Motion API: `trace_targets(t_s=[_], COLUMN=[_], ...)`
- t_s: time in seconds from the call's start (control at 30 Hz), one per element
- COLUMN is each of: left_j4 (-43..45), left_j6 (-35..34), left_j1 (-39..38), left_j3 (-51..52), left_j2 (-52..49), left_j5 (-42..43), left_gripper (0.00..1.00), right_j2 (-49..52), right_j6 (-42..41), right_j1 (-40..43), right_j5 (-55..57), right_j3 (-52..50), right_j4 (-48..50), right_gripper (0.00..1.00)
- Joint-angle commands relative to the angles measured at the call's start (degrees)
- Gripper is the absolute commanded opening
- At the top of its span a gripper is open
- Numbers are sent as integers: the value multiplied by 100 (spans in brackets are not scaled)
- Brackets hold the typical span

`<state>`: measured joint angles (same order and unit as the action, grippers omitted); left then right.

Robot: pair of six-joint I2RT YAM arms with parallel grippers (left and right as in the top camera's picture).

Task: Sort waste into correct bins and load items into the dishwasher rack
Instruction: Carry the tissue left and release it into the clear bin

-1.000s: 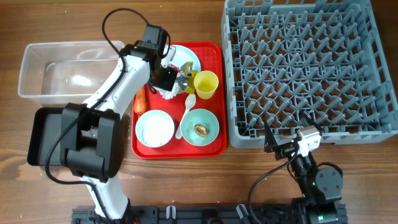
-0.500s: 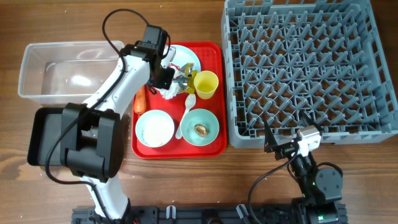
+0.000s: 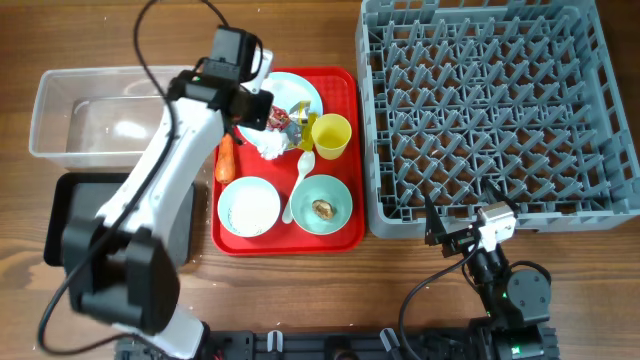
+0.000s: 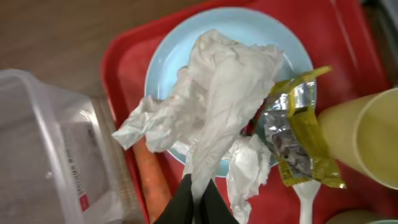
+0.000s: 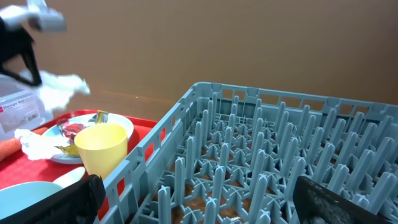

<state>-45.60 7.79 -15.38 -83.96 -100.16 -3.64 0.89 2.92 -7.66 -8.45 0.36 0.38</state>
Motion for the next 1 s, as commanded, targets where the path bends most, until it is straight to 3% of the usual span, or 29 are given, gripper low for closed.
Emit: trace_targets(t_s=[0.0,0.27,0.57,0.7,0.83,0.97], left_j4=[13,125,-518,-498,-286,4], left_j6=[-94,-1585,-2538,-2649,-2649,-2625], left_j1=[-11,428,2430,3377,3971,4155], left_j3=[-48,-48,-46,-35,-35,-35], left_j2=[282,846,885,778,417,-138], left_j5=[-101,-1510,-1364,-789,-153,-85], left_gripper=[4,4,4,4,4,4], right_j2=[-33,-33,-31,-31,-31,-31], right_j6=[52,52,52,52,50,52], right_j1=[28,28,28,28,28,28], right_j5=[81,81,81,81,81,81], right_j3=[-7,-7,-7,-7,-7,-7], right_j4=[20,20,20,20,20,20], right_gripper=[100,100,100,100,100,100])
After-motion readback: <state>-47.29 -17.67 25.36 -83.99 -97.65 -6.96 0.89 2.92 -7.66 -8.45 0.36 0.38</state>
